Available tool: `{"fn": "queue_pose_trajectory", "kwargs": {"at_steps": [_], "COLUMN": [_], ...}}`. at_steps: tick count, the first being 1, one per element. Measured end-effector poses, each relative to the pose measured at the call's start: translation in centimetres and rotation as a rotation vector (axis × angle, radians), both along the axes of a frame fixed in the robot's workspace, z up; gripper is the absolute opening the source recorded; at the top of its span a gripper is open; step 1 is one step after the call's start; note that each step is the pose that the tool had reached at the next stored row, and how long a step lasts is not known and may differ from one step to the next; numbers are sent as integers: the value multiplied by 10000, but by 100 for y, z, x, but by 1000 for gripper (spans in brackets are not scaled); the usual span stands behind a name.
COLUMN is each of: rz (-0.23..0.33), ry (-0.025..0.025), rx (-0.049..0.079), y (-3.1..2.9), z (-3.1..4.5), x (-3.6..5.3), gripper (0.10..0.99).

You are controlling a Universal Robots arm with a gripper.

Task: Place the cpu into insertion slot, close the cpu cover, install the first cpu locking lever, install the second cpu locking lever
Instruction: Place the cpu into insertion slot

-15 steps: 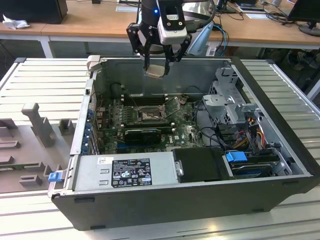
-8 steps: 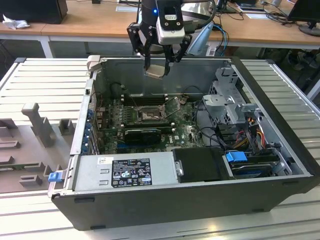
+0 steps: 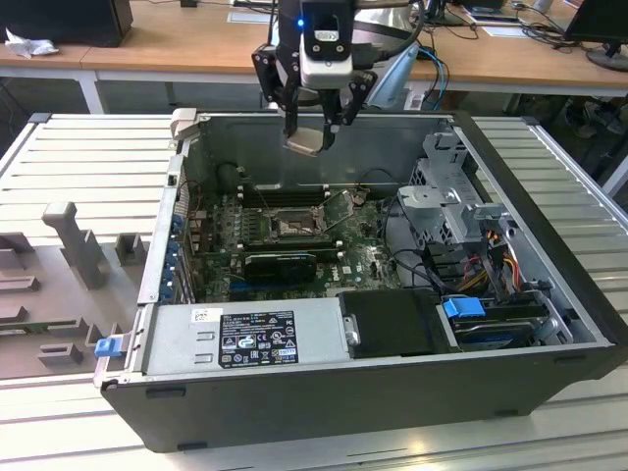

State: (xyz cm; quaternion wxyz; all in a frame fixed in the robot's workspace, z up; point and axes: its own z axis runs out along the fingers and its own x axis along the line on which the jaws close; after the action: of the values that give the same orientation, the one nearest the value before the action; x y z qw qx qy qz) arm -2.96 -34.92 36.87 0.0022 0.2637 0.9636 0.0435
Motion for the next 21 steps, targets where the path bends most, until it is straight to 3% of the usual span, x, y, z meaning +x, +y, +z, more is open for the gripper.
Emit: {"fn": "queue_pose_trajectory", "kwargs": {"at_steps": [7, 21], "rz": [-30, -2103], "ry": [-78, -89], "rx": [-27, -68], "y": [0, 0], "z": [-74, -101], "x": [-13, -13], "gripper": [529, 529]}}
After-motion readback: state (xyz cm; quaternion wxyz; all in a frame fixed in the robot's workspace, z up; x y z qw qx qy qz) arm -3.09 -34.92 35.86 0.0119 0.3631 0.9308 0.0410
